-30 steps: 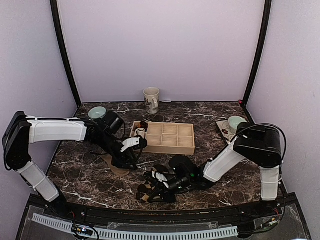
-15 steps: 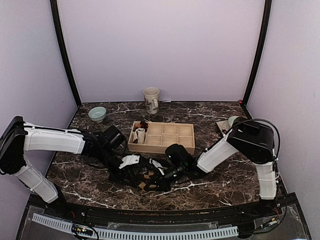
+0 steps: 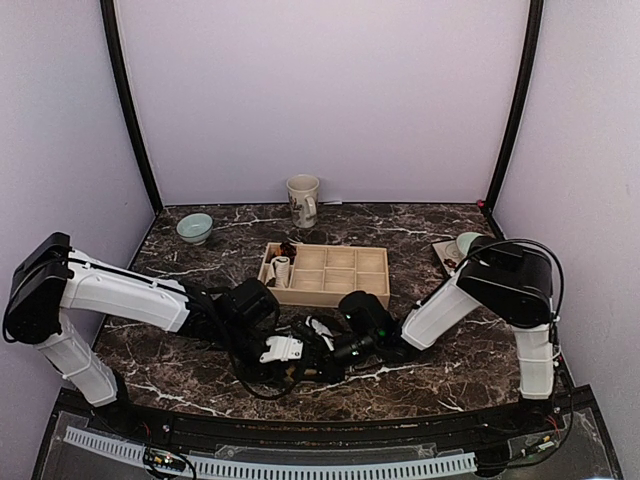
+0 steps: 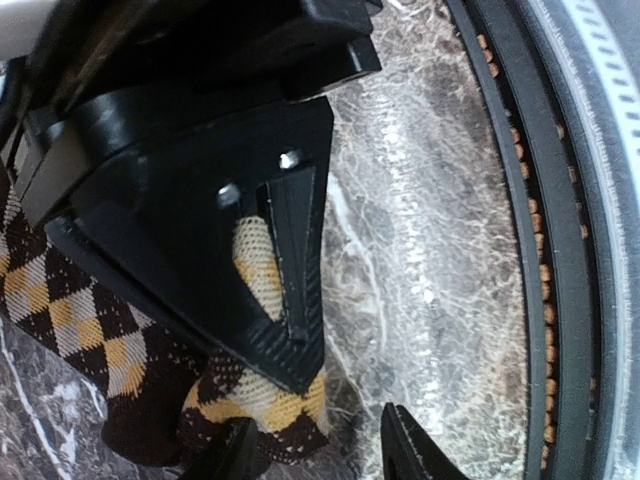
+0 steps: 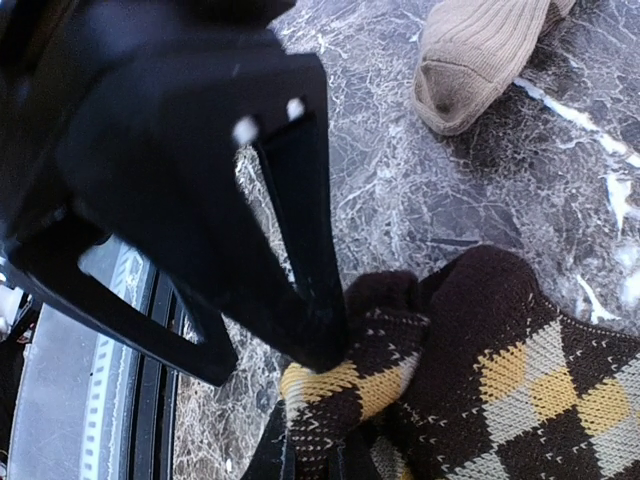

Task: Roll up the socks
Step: Roll the sock at the center of the board.

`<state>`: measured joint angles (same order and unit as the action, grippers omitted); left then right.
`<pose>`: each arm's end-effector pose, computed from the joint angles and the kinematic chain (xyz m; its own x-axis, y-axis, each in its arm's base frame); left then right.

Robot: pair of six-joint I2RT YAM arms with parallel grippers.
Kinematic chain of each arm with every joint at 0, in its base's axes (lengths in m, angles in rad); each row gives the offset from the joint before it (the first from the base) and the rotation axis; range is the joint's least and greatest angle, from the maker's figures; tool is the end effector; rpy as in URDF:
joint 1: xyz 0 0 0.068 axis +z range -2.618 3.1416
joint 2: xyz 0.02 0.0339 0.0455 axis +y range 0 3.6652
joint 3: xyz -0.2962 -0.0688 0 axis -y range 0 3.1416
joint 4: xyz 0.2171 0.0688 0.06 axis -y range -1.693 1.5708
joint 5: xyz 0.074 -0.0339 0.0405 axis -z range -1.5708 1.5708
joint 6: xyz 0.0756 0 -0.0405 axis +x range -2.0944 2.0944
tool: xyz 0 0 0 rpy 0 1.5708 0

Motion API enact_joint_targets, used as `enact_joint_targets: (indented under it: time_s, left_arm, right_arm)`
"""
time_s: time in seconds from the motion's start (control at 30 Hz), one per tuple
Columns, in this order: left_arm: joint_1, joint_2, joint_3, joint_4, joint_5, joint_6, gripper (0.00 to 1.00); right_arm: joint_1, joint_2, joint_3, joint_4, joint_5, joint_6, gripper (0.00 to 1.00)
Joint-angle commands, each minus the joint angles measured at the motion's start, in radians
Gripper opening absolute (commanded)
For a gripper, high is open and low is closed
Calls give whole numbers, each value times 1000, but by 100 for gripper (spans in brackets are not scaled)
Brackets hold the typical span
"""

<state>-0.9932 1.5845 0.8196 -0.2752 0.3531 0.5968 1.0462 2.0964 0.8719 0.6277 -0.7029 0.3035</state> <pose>0.1395 -0.2619 0.1776 0.1060 0.8032 -0.5863 0.9939 -0.1036 0.0378 0.1619 0.3773 0.1119 -0.5460 -0.4883 -0.6808 -0.8016 0.0684 0.5939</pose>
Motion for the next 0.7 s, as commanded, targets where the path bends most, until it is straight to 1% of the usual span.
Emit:
enact_joint_targets:
  time_s: [0.0, 0.1, 0.27, 0.47, 0.53, 0.67]
  left_arm:
    - [-45, 8, -32, 92, -137, 22, 44]
    - [-53, 0, -22, 77, -157, 31, 43]
    - [-55, -25, 15, -8, -168, 47, 41]
    - [-55, -45, 77, -121, -113, 34, 39]
    - [-55, -45, 85, -125, -103, 32, 39]
    - [-55, -32, 65, -73, -133, 43, 40]
  right_arm:
    - [10, 118, -88, -252, 27, 91, 0]
    - [10, 125, -89, -248, 22, 102, 0]
    - [11, 139, -90, -254, 19, 108, 0]
    - [9, 151, -90, -255, 24, 109, 0]
    - [9, 156, -91, -247, 23, 113, 0]
    - [9, 159, -90, -242, 22, 115, 0]
